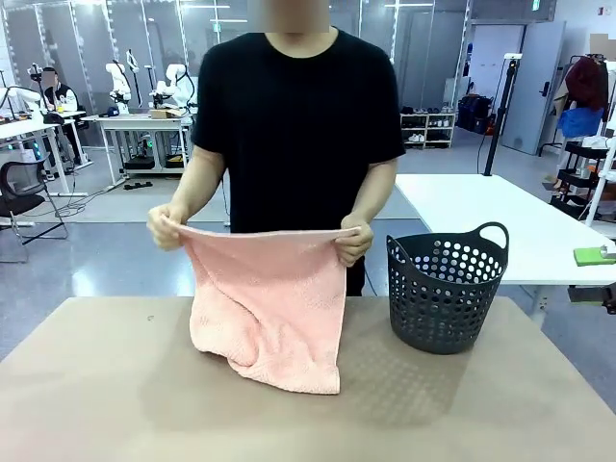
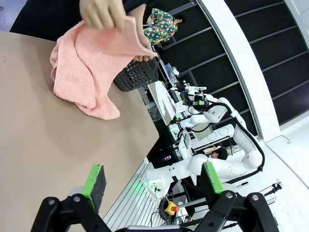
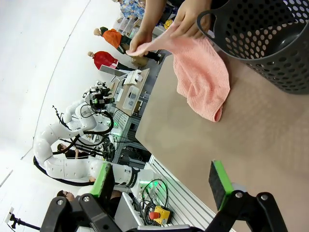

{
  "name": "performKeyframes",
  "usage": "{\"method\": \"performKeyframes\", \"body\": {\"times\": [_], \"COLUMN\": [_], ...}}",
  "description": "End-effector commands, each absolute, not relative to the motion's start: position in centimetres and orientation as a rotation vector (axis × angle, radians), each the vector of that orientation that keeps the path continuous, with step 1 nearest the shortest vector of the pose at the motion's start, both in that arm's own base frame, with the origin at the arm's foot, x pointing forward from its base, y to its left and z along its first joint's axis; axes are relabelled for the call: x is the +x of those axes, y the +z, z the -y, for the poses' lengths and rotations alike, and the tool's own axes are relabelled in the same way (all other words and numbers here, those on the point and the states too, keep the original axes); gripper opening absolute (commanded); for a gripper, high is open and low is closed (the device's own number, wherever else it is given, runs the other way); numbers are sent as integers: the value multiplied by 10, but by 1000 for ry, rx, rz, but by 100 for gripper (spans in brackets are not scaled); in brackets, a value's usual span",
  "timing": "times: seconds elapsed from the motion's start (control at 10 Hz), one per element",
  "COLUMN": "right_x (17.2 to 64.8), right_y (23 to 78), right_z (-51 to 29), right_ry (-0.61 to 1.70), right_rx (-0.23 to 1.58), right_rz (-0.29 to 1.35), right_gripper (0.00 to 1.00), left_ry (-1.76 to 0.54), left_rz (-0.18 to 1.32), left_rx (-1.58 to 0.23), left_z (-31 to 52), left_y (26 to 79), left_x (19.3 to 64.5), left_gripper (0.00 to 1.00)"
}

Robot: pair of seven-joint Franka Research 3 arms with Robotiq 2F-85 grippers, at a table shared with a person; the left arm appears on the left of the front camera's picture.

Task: Fold the towel.
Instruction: Grab the top end of the 100 cm Hotel Towel extended by the human.

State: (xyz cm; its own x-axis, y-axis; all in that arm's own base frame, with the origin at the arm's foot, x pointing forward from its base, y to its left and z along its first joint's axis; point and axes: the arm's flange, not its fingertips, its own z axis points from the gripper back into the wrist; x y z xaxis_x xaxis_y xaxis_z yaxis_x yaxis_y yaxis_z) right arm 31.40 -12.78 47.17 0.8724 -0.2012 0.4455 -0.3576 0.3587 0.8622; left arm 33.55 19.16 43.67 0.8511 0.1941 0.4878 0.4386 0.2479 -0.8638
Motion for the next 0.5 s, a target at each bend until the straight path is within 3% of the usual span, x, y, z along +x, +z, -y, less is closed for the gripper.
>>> {"method": "performKeyframes", "body": {"times": [0.0,0.4], "right_x": [317,317], "right_y": [473,473], "right_z": [128,128], "right_ry": [119,119], "right_rx": [1221,1221], "right_rz": [555,555], "right_gripper": [100,100], "left_ry": [-190,-190], "left_rz": [576,576], "left_rx": [-1343,-1343], "left_z": [-192,-192], "left_y": [436,436], "left_x": [335,335], "left_gripper": [100,100]}}
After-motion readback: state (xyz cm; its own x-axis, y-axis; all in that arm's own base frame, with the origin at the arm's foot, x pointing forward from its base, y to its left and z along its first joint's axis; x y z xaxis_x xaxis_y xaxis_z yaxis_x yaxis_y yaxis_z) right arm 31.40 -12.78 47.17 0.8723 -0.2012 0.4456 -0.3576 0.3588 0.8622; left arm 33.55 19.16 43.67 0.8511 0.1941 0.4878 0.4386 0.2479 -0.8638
